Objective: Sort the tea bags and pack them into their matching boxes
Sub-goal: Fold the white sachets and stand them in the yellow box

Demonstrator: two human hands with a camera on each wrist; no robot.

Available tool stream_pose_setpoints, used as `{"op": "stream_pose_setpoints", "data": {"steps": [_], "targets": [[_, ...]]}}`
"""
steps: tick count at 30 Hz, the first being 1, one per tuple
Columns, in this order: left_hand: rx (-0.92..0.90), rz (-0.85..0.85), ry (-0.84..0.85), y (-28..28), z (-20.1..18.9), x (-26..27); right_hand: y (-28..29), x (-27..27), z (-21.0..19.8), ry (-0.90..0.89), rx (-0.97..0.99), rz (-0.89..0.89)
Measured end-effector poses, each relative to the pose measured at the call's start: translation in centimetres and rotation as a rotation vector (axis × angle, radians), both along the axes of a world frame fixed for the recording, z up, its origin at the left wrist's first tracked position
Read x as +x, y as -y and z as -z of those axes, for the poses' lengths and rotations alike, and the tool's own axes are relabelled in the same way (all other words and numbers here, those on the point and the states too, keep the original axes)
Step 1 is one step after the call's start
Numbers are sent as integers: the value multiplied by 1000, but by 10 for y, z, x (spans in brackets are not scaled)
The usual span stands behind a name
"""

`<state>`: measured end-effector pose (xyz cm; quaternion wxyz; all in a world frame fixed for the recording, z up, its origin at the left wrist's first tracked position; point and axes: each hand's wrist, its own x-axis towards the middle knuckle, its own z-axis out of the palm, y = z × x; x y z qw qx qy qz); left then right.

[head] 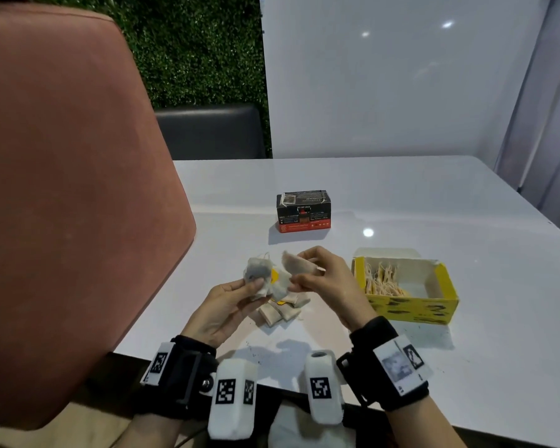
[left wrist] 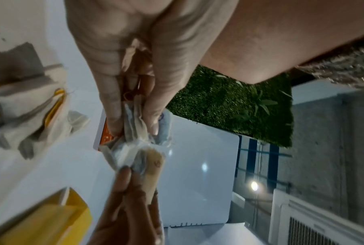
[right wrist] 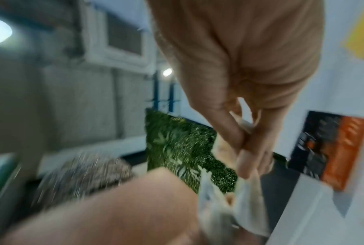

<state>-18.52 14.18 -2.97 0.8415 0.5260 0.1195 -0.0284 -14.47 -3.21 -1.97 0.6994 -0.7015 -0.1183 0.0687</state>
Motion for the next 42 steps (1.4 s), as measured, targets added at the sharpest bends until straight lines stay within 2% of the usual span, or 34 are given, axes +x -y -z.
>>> {"op": "stream_pose_setpoints", "data": {"steps": [2,5,7,10,17,23,25,27,30,33,38,40,42], "targets": [[-61,11,-32,0,-4,-1,-4,-2,-3,207,-169,76],[-134,22,-77,-1,-12,-5,-9,-5,-4,525,-604,180],[-191,26,-97,0,-17,-9,-12,-9,-4,648,-728,208],[-277,20,-132,0,-20,-11,-14,-12,-4,762,-642,185],[-424,-3,-170,-6,-23,-13,-8,-16,0,832,-482,52],[-462,-15,-144,-6,-30,-14,-5,-19,-2,940,-495,52],[-457,-26,-138,-7,-30,-14,-4,-19,-2,911,-485,29],[-430,-29,-127,-7,-30,-15,-5,-22,-5,806,-420,-1],[-375,10,-106,-6,-29,-15,-7,-24,-13,530,-240,-14],[-285,50,-75,-7,-28,-13,-8,-20,-19,328,-145,21],[-79,91,-36,-7,-29,-9,-4,-15,-21,-153,15,-214],[17,107,-16,-8,-31,-7,-2,-14,-20,-221,73,-282],[99,130,0,-11,-33,-5,0,-14,-18,-207,72,-301]]}}
